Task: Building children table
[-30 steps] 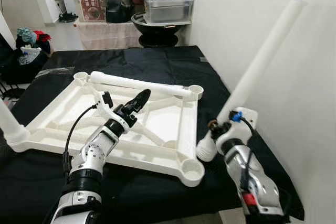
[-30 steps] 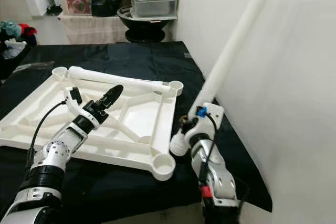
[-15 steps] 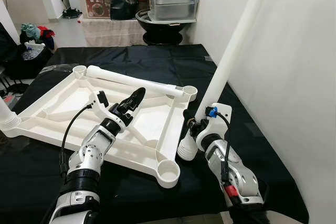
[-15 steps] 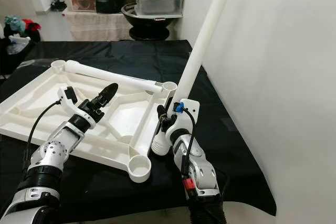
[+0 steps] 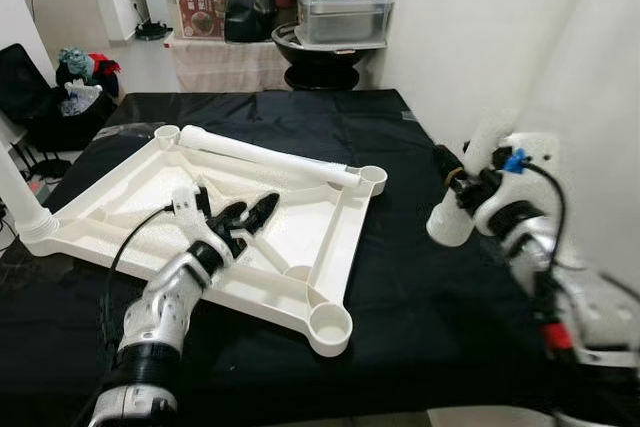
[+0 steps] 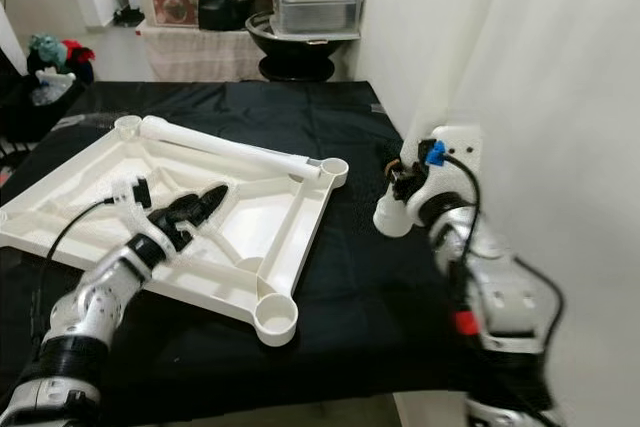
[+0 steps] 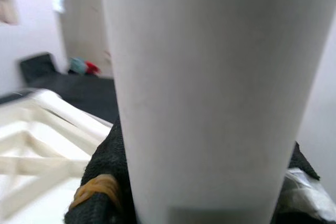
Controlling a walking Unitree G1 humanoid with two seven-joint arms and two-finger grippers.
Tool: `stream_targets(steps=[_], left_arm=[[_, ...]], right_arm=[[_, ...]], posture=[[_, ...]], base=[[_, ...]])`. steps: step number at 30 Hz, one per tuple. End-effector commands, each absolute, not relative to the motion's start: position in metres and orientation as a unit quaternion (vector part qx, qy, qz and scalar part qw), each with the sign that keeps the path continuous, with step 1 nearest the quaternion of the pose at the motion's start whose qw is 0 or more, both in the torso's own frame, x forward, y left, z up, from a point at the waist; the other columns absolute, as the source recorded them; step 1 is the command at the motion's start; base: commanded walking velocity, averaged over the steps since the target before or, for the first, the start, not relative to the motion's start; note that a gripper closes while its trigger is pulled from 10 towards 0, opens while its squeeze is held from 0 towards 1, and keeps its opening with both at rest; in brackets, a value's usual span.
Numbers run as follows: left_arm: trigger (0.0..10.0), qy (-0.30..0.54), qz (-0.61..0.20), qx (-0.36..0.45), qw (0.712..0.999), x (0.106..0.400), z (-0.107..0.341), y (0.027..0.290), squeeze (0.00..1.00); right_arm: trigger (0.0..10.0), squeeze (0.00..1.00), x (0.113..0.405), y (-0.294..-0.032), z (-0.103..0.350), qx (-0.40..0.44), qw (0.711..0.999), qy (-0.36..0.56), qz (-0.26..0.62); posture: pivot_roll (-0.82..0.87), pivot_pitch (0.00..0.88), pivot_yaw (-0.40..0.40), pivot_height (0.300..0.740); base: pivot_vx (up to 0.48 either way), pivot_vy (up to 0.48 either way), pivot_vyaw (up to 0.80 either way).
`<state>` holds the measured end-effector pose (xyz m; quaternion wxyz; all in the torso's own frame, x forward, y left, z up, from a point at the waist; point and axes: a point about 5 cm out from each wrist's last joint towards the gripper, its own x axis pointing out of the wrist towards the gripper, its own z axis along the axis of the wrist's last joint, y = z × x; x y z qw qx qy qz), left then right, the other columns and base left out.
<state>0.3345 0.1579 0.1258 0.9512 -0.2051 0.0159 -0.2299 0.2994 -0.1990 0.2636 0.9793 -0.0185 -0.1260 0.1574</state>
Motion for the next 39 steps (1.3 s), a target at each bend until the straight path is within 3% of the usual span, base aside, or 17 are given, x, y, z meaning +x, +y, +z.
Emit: stream_targets(steps=[1,8,17,19,25,39], left_arm=[[10.0,-0.004,-0.237,-0.169,0.957,0.331,0.135,0.161,0.0],[10.0,-0.054,-0.257,-0.09,0.961,0.302,0.154,0.166,0.0],[10.0,-0.063,-0.233,-0.043,0.97,0.269,0.156,0.173,0.0],[10.0,-0.043,-0.192,-0.005,0.98,0.261,0.144,0.185,0.0],[10.0,-0.02,-0.095,0.007,0.995,0.25,0.133,0.202,0.0],[10.0,-0.014,-0.128,0.013,0.992,0.244,0.134,0.185,0.0]], right_arm=[[0.0,0.0,0.292,-0.185,0.257,-0.006,0.972,-0.119,0.201],[0.0,0.0,0.265,-0.139,0.225,0.017,0.948,-0.084,0.305],[0.0,0.0,0.264,-0.137,0.209,0.01,0.949,-0.065,0.309],[0.0,0.0,0.267,-0.138,0.21,0.015,0.951,-0.071,0.3],[0.0,0.0,0.27,-0.13,0.21,0.024,0.948,-0.086,0.305],[0.0,0.0,0.268,-0.107,0.198,0.043,0.932,-0.079,0.35]], posture=[[-0.01,0.0,-0.012,0.74],[0.01,0.0,-0.021,0.74],[0.04,0.0,-0.026,0.74],[0.05,0.0,-0.029,0.74],[0.07,0.0,-0.039,0.74],[0.1,0.0,-0.046,0.74]], base=[[0.0,0.0,0.0],[0.0,0.0,0.0],[0.0,0.0,0.0],[0.0,0.0,0.0],[0.0,0.0,0.0],[0.0,0.0,0.0]])
